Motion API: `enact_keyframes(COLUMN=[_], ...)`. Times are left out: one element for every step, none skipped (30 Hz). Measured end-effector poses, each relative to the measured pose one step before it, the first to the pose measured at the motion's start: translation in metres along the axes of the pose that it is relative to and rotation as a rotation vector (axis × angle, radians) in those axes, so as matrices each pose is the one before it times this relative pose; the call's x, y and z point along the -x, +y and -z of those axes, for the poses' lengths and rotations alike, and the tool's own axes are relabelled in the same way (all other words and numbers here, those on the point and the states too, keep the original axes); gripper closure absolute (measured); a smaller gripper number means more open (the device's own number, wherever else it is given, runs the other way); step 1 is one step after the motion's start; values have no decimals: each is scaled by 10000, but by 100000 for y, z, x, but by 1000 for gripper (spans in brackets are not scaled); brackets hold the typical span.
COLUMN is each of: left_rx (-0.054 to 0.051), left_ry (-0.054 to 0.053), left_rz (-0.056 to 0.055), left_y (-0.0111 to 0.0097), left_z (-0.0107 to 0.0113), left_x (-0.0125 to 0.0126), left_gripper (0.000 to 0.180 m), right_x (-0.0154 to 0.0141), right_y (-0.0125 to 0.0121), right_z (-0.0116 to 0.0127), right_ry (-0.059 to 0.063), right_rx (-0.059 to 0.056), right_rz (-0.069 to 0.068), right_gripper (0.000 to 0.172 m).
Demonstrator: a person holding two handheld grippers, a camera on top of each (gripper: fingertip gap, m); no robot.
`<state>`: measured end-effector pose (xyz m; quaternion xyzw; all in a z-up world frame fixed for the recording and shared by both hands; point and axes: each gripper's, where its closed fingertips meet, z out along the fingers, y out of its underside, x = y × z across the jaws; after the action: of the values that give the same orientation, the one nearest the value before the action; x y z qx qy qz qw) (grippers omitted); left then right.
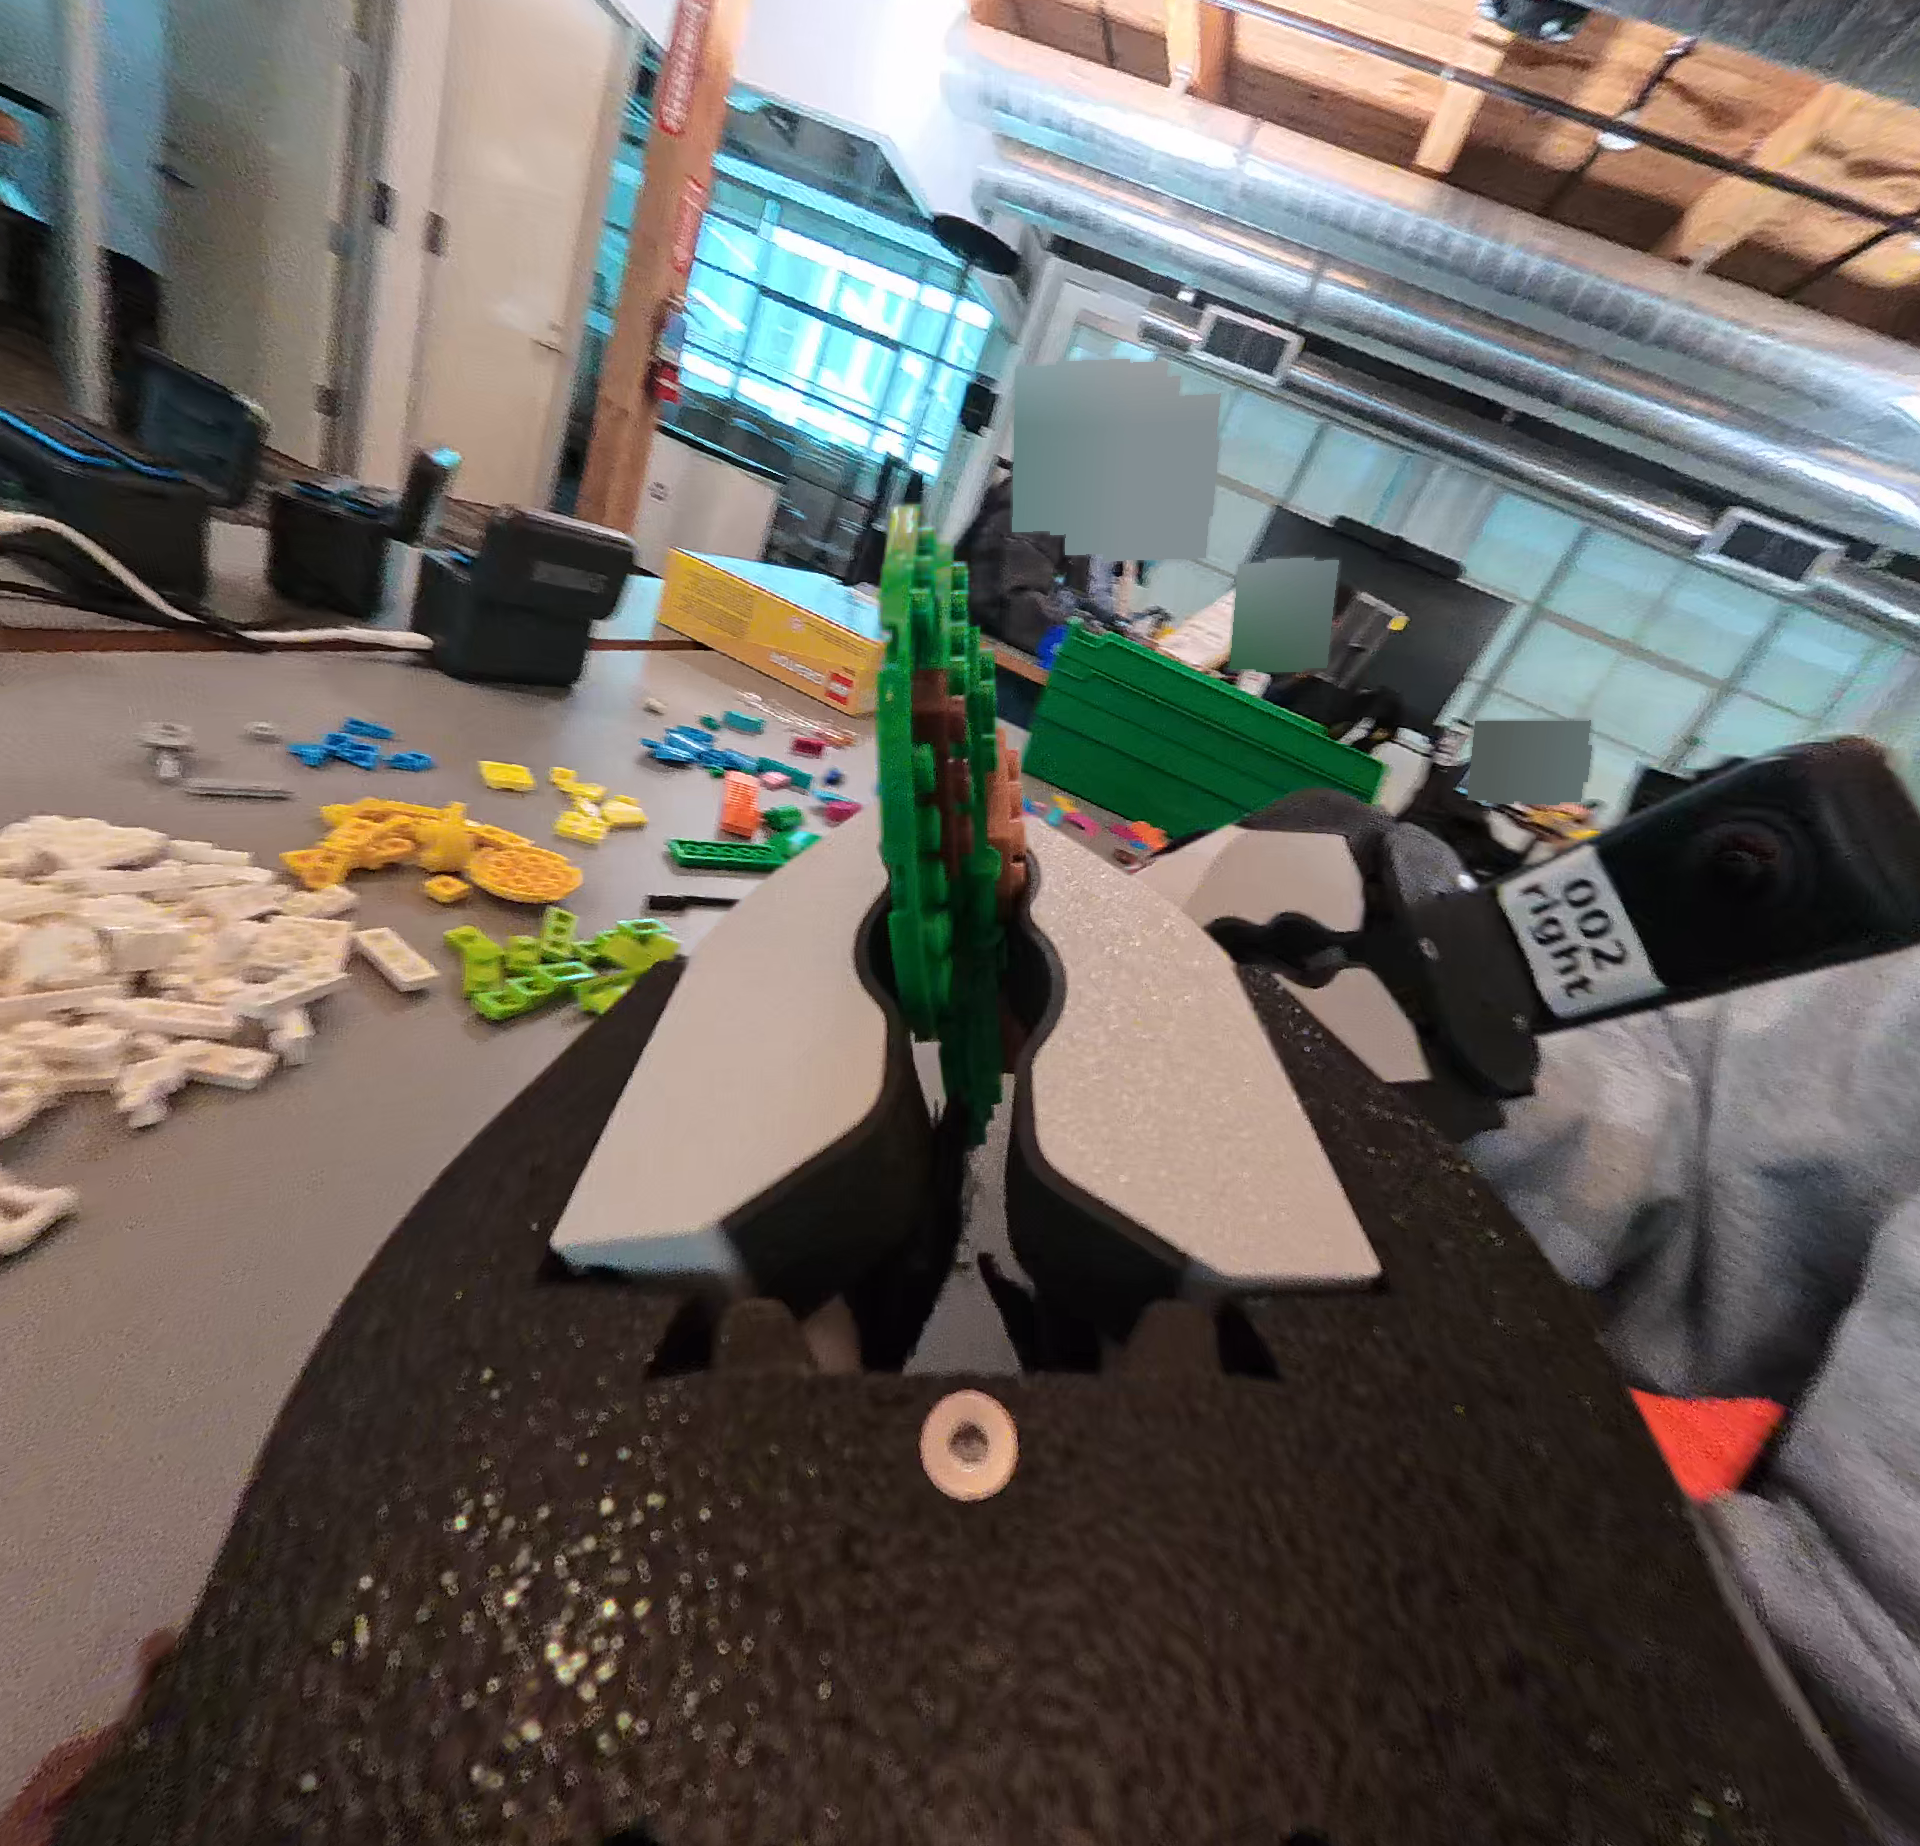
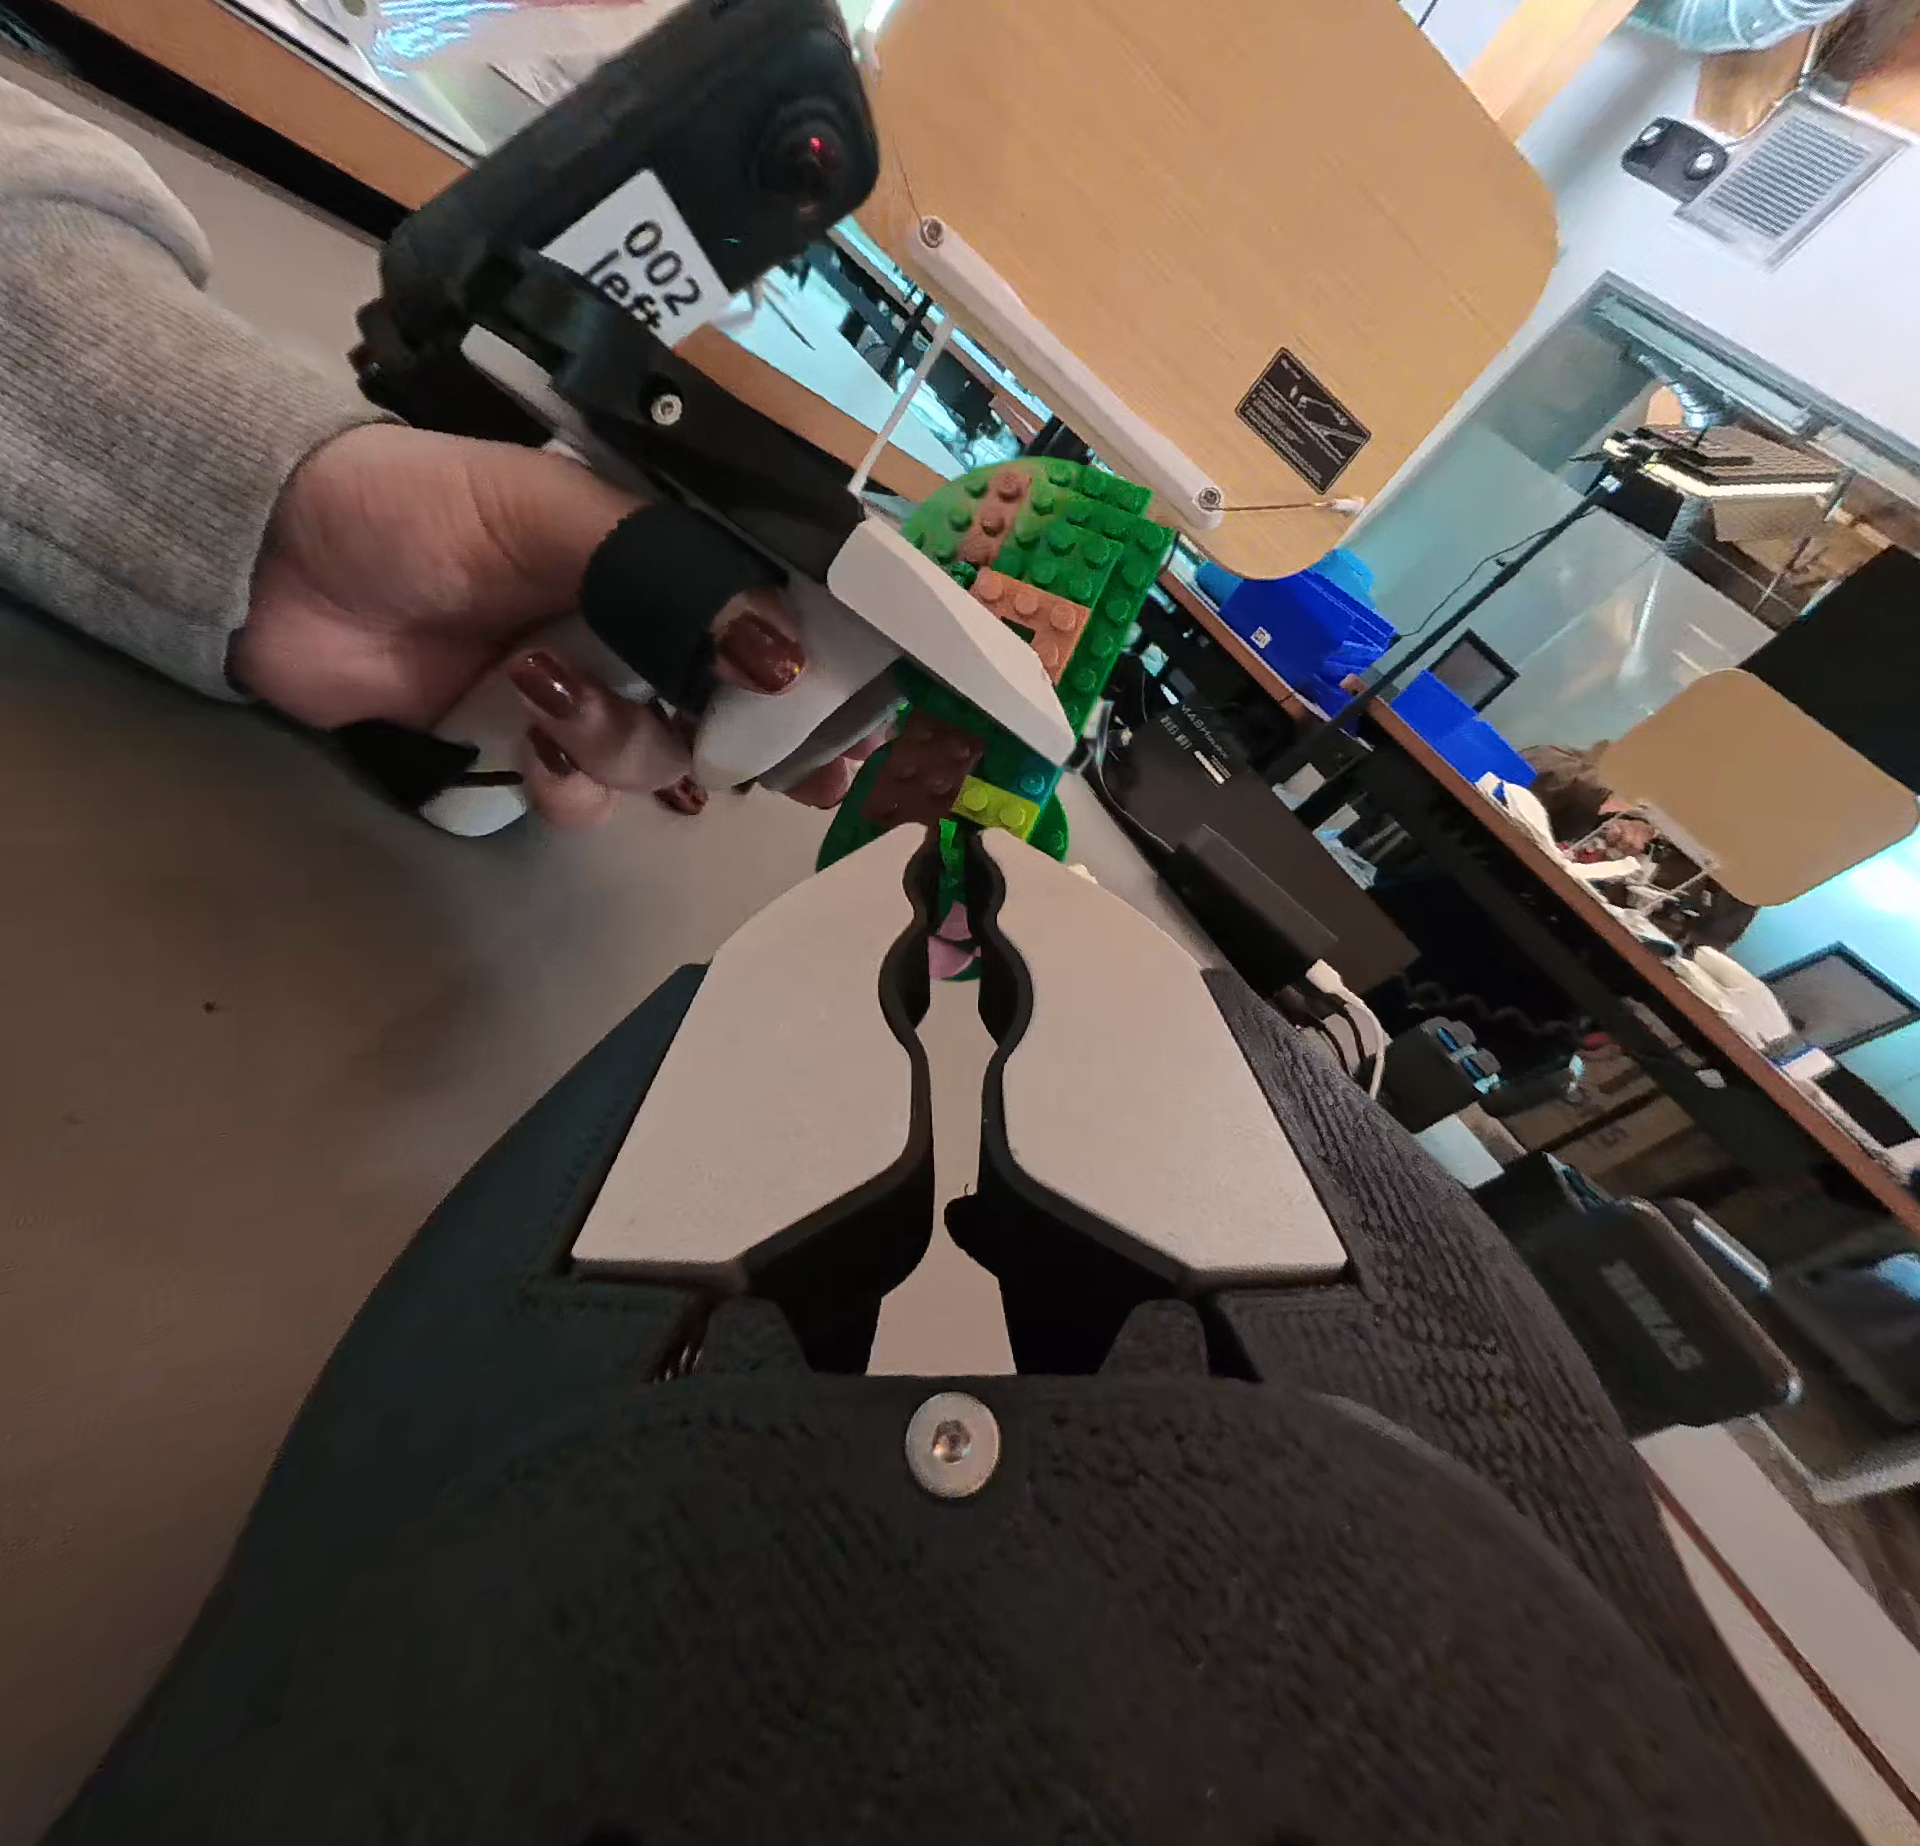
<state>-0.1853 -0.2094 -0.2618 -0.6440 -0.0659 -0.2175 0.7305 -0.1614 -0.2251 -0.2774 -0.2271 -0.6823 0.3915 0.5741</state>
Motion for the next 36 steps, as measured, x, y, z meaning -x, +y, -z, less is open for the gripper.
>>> enact_keyframes(left_rx=[-187, -234, -228, -222, -160, -148, -81, -13, -14, -2, -14, -21, -9, 10, -24, -39, -65, -96, -61, -36, -38, -40, -23, -2, -11, -25, 0, -2, -8, -8, -3, -9, 0, -6, -25, 11], left_ry=[-513, -582, -563, -546, -449, -231, 17, 231, 276, 252, 276, 260, 258, 203, 119, 75, 0, -25, -46, -85, -64, -68, -63, -28, -44, -65, -43, -35, -25, -13, -17, -18, 5, 0, -6, 37], left_rz=[-265, -345, -360, -306, -272, -309, -378, -417, -493, -519, -458, -316, -189, -77, 16, 58, 125, 144, 129, 109, 98, 68, 40, 9, -25, -46, -16, 48, 76, 74, 54, 39, 3, -22, -24, -7], left_y=[-233, -323, -322, -290, -167, -169, -91, 1, -6, 7, 2, -8, 24, 44, -14, -44, -82, -113, -82, -44, -47, -52, -30, -5, -20, -33, 1, 0, 5, -6, 1, -7, -1, -8, -31, 10], left_z=[206, 319, 408, 392, 391, 371, 359, 321, 294, 205, 67, -104, -189, -164, -77, 9, 90, 114, 95, 71, 57, 52, 20, 2, 12, 25, -9, -19, 1, -2, 1, 6, 0, 6, 24, -14], left_x=[399, 411, 334, 294, 159, -175, -566, -934, -1073, -1091, -1091, -965, -802, -536, -264, -61, 112, 178, 220, 257, 209, 196, 163, 109, 104, 137, 127, 132, 120, 104, 84, 56, 2, -14, -6, -53], left_gripper=[167, 167, 167, 167, 167, 166, 166, 166, 166, 166, 166, 166, 166, 166, 166, 166, 167, 166, 166, 167, 167, 167, 166, 167, 167, 167, 167, 167, 167, 167, 167, 167, 166, 166, 166, 167], right_x=[-209, -269, -261, -373, -464, -535, -662, -765, -720, -649, -531, -257, 158, 610, 714, 415, 193, -168, -778, -584, -384, -157, -79, -257, -195, -198, -166, -82, -56, -30, 37, -14, -6, -142, -233, -101], right_y=[-33, -28, -78, -45, 11, 91, 164, 340, 473, 478, 506, 476, 235, -13, -104, -232, -383, -510, -539, -345, 44, 394, 492, 365, 274, 199, 168, 177, 127, 80, 59, -2, -100, -63, -35, -77], right_z=[126, 158, 171, 168, 143, 118, 107, 19, -103, -294, -595, -967, -1298, -1628, -1920, -2122, -2215, -2208, -2133, -2052, -1974, -1857, -1653, -1347, -1082, -841, -636, -484, -344, -221, -114, 21, 123, 256, 389, 480], right_ry=[64, 89, 81, 158, 187, 195, 233, 229, 120, -30, -206, -464, -774, -1087, -1185, -1037, -964, -755, -310, -360, -453, -575, -554, -311, -233, -126, -45, -33, -8, 24, -1, 67, 76, 178, 248, 135], right_rx=[-102, -95, -114, -87, -43, -23, -4, 78, 131, 100, 136, 183, 97, 50, 121, 129, 82, 40, 22, 102, 307, 507, 557, 418, 318, 254, 215, 193, 136, 83, 48, -24, -122, -115, -129, -202], right_rz=[-38, 26, 92, 129, 156, 130, 56, -35, -118, -173, -238, -279, -203, -14, 72, 34, -36, -29, 73, 181, 65, -126, -163, -59, 23, 15, 24, 32, -5, -36, -14, -24, -47, -56, -60, -130], right_gripper=[168, 169, 169, 169, 169, 168, 168, 169, 169, 169, 169, 168, 169, 169, 168, 169, 169, 168, 169, 169, 168, 168, 168, 168, 168, 168, 168, 169, 168, 167, 161, 156, 155, 153, 153, 153])
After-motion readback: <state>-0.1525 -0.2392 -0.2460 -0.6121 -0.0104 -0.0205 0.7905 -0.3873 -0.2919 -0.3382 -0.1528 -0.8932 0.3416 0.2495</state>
